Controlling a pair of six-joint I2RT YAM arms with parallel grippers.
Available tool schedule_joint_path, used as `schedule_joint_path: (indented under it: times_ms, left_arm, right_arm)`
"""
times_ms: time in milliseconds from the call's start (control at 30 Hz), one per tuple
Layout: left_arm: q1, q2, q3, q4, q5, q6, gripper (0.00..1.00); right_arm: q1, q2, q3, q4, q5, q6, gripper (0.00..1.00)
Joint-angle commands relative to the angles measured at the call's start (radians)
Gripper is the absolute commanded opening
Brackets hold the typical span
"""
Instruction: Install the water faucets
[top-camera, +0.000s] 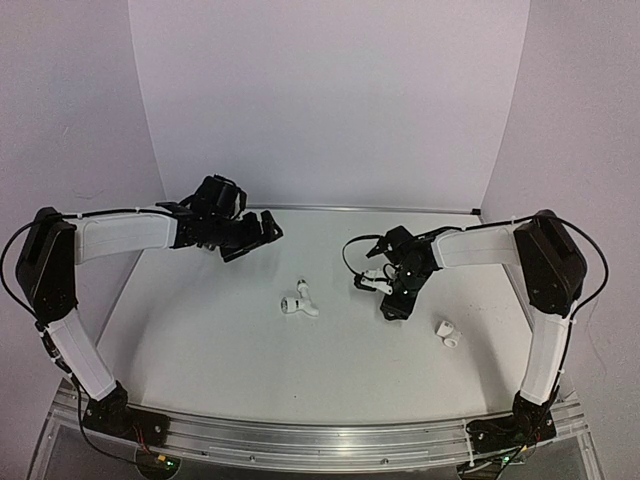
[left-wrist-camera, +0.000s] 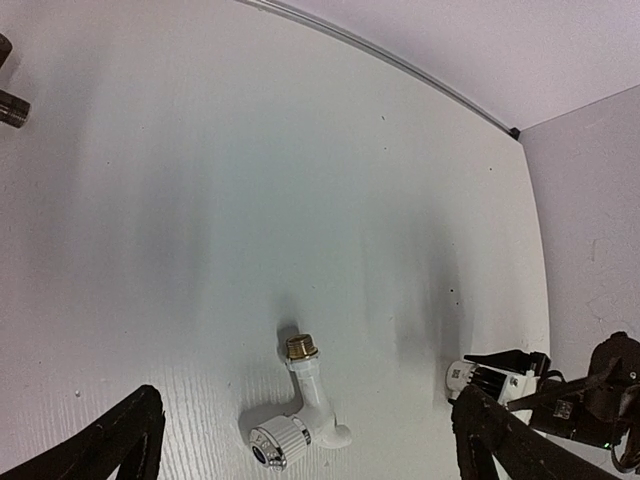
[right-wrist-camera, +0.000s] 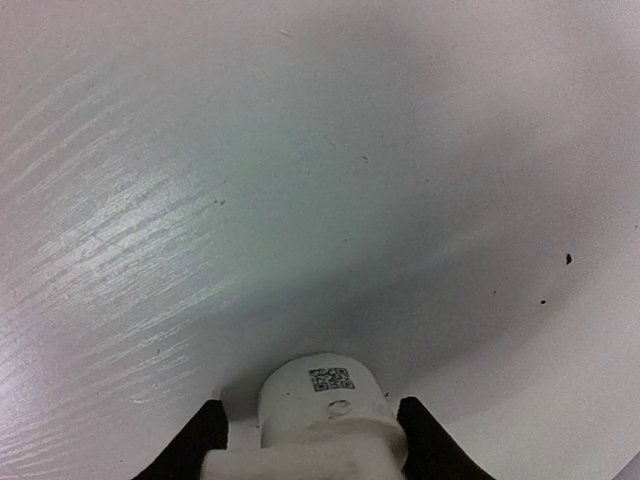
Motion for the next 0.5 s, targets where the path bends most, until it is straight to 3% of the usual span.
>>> schedule_joint_path:
  times_ms: [0,267,467]
  left_arm:
    - [-0.014,0.012,0.068,-0.038,-0.017,-0.019,1.00]
    - [-0.059,0.064,0.123,-0.155,-0.049,-0.067,1.00]
    - [-0.112,0.096,0.152,-0.250,-0.054,-0.149,0.94]
  right_arm:
    - [0.007,0.012,0.013,0.004,0.005,0.005,0.62]
    - [0.006,-0.024,0.070,-0.044,-0.038,0.029,0.72]
    - [0.006,-0.083,0.161,-0.091,-0.121,0.069,0.81]
